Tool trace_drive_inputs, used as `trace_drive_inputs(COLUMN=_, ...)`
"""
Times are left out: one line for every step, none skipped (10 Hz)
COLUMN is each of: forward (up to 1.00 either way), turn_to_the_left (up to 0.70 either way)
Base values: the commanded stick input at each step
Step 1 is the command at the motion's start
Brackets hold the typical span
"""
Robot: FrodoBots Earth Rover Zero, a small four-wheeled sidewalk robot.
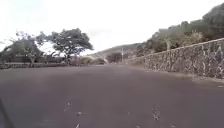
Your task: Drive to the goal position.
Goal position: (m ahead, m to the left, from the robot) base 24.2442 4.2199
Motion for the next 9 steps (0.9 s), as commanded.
trace_drive_inputs(forward=1.00, turn_to_the_left=0.00)
trace_drive_inputs(forward=1.00, turn_to_the_left=0.00)
trace_drive_inputs(forward=1.00, turn_to_the_left=0.00)
trace_drive_inputs(forward=1.00, turn_to_the_left=0.00)
trace_drive_inputs(forward=1.00, turn_to_the_left=0.00)
trace_drive_inputs(forward=1.00, turn_to_the_left=0.00)
trace_drive_inputs(forward=1.00, turn_to_the_left=0.00)
trace_drive_inputs(forward=1.00, turn_to_the_left=0.02)
trace_drive_inputs(forward=1.00, turn_to_the_left=0.03)
